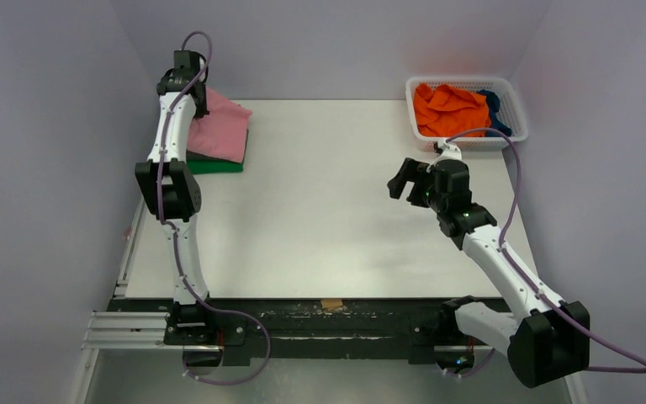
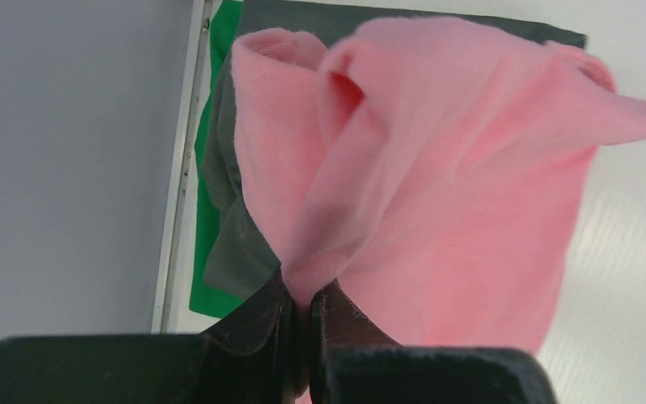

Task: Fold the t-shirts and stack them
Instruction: Put the neatly folded tshirt into the corner of the board with the left arm, then reset both arms

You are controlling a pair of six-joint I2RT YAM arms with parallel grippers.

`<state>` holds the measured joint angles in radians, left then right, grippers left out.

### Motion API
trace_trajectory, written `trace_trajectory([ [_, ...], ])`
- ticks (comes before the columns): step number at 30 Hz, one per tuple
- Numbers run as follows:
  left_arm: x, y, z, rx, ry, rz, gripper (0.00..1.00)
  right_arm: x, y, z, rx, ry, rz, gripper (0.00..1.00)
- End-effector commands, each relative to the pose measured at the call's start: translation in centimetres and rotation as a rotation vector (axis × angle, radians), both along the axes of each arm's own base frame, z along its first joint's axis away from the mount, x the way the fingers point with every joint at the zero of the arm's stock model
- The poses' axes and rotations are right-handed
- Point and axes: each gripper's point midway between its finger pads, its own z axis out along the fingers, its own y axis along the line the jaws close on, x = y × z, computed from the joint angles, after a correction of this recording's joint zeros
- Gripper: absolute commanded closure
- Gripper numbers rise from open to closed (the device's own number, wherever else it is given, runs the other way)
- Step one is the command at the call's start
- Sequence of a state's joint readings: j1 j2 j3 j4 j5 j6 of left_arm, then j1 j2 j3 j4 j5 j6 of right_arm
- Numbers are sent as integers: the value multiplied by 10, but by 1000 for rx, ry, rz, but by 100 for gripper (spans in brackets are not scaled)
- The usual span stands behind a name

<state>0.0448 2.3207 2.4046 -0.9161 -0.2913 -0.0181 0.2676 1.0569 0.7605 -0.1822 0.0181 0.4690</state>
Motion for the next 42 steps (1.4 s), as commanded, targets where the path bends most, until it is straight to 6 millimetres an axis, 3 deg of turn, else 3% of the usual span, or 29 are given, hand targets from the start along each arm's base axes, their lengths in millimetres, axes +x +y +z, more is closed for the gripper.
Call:
trace_trajectory([
  [1, 10, 26, 16, -47, -79, 54, 100, 5, -6, 7, -24, -17, -24, 6],
  [6, 12, 52, 13, -55, -101, 96, 100, 6, -9, 5, -26, -17, -43, 6],
  [18, 19, 69, 8, 4, -132, 112, 96, 9, -13, -2, -56, 10, -58, 7],
  [19, 19, 69, 9, 4, -135, 114, 91, 10, -13, -2, -56, 11, -62, 7],
  [20, 18, 69, 8, 5, -135, 116, 77, 10, -13, -3, -58, 14, -64, 7],
  [23, 12, 74, 14, 17, -144, 156, 13, 10, -15, -4, -63, 23, -76, 6],
  [24, 11, 74, 17, 14, -149, 164, 2, 10, -16, -4, -66, 21, -80, 6],
  [29, -6, 62, 62, -60, -249, 195, 0, 10, -23, -5, -83, 27, -118, 6],
  [32, -25, 43, 94, -164, -317, 185, 0, 11, -25, -5, -81, 18, -134, 6],
  [34, -42, 17, 104, -290, -345, 155, 0, 11, -27, -6, -80, 9, -146, 5],
  [38, -81, -59, 117, -577, -435, -44, 0, 6, -27, -7, -64, 1, -149, 5],
  [42, -140, -125, 112, -642, -507, -177, 0, -8, -30, -10, -48, -14, -146, 5],
])
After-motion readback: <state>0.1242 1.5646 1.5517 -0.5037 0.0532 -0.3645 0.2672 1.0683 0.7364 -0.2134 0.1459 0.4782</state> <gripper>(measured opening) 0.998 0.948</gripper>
